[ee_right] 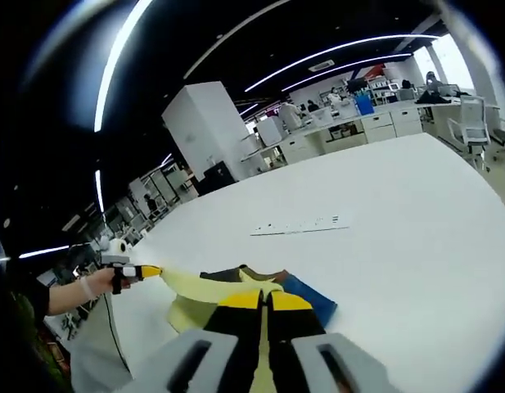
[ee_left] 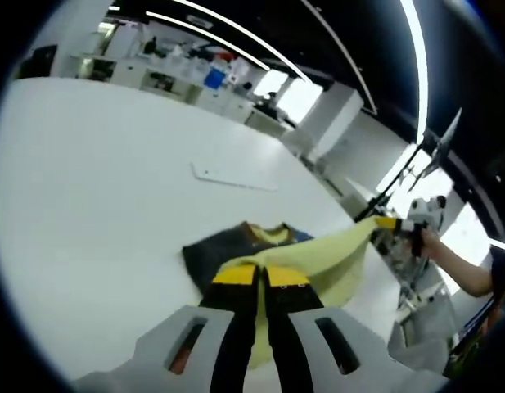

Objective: Fold the garment on the visible template until the final outline fits inside the template.

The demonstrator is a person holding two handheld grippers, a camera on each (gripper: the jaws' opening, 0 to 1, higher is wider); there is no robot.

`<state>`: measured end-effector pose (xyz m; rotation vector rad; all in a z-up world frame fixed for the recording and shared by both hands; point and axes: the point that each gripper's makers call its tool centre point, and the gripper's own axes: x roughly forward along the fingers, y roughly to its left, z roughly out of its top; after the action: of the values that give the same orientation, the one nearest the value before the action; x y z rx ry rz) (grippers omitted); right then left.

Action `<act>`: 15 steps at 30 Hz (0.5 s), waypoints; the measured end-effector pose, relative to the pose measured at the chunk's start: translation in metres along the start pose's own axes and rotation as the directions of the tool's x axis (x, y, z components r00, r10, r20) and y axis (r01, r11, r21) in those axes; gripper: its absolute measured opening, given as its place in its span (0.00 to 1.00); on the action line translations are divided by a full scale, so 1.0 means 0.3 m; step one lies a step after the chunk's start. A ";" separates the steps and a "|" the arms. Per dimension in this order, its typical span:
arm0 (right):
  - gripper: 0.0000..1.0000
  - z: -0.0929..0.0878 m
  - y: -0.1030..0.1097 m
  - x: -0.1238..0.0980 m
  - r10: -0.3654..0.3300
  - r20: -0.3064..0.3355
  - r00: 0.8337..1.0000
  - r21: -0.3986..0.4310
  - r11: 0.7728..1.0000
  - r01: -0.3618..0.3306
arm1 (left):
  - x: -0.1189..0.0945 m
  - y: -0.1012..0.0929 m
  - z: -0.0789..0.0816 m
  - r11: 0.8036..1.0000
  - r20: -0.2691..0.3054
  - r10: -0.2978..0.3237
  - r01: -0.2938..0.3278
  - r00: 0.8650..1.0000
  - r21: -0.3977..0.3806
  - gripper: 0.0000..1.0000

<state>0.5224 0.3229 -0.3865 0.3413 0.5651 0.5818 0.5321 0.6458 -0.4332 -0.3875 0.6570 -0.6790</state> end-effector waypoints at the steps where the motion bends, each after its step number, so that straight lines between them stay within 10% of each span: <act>1: 0.00 0.003 -0.006 0.010 -0.002 -0.003 1.000 -0.004 1.000 0.002 | 0.007 0.009 0.001 1.000 -0.002 0.005 -0.005 1.000 -0.007 0.00; 15: 0.00 0.019 -0.112 0.158 -0.018 -0.030 0.999 0.006 1.000 0.018 | 0.112 0.113 0.018 0.997 -0.001 0.062 -0.062 0.998 -0.037 0.00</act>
<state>0.5728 0.3240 -0.4162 0.3332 0.5984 0.5692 0.5708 0.6478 -0.4615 -0.3995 0.6789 -0.6088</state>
